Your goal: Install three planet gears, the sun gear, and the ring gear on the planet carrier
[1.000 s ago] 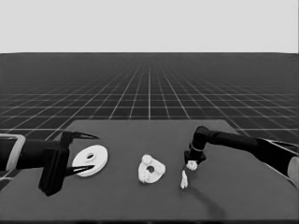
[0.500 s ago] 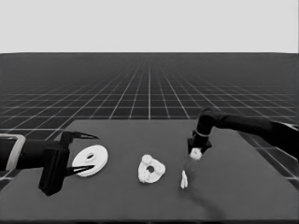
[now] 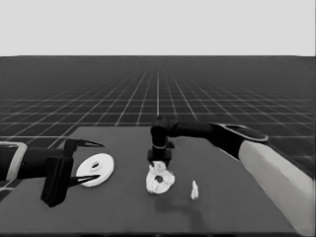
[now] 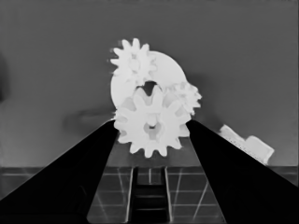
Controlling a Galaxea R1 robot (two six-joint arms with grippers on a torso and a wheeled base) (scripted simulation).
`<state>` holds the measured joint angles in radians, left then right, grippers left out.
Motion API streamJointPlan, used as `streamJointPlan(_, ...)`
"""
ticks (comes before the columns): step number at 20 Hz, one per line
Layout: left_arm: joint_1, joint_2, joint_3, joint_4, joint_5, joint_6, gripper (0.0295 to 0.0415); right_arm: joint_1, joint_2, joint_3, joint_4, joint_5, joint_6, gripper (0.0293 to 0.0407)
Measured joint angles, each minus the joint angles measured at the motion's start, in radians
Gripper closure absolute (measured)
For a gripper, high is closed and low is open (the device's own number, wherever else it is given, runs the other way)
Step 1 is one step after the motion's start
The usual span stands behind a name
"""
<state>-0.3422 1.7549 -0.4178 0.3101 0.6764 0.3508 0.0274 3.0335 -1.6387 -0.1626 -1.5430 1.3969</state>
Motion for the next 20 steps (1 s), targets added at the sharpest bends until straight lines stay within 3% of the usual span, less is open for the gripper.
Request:
streamJointPlan(2, 0.0, 0.0, 0.0, 0.0, 0.0, 0.0, 0.0326, 0.0, 0.007, -0.009, 0.0, 0.0, -0.001, 0.039)
streamJointPlan(4, 0.0, 0.0, 0.0, 0.0, 0.0, 0.0, 0.0326, -0.082, 0.018, -0.051, -0.079, 0.02, -0.027, 0.039)
streamJointPlan(6, 0.0, 0.0, 0.0, 0.0, 0.0, 0.0, 0.0326, -0.111, 0.024, -0.072, -0.106, 0.03, -0.04, 0.039)
streamJointPlan(20, 0.0, 0.0, 0.0, 0.0, 0.0, 0.0, 0.0326, -0.135, 0.026, -0.084, -0.119, 0.035, 0.023, 0.039)
